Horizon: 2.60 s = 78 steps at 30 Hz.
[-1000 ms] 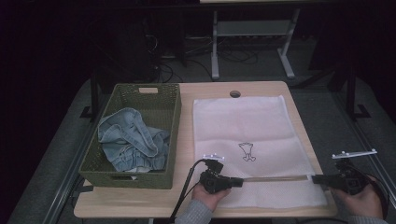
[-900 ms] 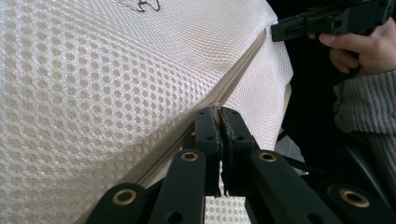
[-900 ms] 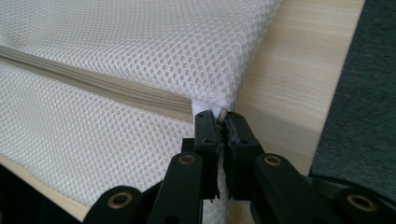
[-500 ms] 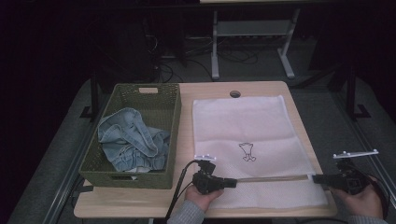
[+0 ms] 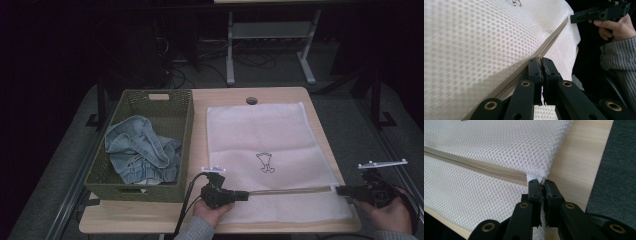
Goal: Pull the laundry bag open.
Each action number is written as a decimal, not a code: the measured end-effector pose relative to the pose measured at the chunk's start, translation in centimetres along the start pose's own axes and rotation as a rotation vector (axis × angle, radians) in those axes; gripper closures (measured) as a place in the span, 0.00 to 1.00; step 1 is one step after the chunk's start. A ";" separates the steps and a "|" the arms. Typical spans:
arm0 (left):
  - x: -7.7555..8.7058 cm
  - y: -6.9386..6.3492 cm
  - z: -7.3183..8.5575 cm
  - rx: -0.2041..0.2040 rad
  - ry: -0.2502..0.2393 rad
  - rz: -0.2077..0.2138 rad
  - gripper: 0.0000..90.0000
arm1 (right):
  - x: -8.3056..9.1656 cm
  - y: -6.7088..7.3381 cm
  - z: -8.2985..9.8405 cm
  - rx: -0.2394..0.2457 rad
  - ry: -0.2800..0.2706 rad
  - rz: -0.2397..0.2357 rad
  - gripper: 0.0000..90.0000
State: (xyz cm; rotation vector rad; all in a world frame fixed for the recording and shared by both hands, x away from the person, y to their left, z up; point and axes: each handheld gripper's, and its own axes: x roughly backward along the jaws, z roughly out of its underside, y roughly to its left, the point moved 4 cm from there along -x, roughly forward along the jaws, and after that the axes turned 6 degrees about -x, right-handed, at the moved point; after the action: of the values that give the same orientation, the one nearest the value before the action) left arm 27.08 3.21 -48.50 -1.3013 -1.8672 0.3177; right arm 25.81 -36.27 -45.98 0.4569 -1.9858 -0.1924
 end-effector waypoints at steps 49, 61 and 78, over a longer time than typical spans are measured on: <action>4.8 0.8 1.8 -0.044 -0.023 -0.151 0.97 | 2.3 -3.0 -0.7 -0.016 0.053 0.089 0.94; 5.9 0.5 2.1 -0.055 -0.046 -0.238 0.89 | 1.7 -2.5 -0.9 -0.004 0.039 0.064 0.94; 5.9 -0.7 2.2 -0.098 -0.042 -0.230 0.81 | -0.6 -1.1 -1.0 0.027 0.062 0.012 0.91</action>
State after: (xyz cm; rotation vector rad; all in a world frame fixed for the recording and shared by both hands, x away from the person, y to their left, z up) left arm 24.26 8.56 -46.62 -1.1356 -2.0676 0.1348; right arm 27.20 -36.94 -46.35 0.4628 -1.9317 -0.1426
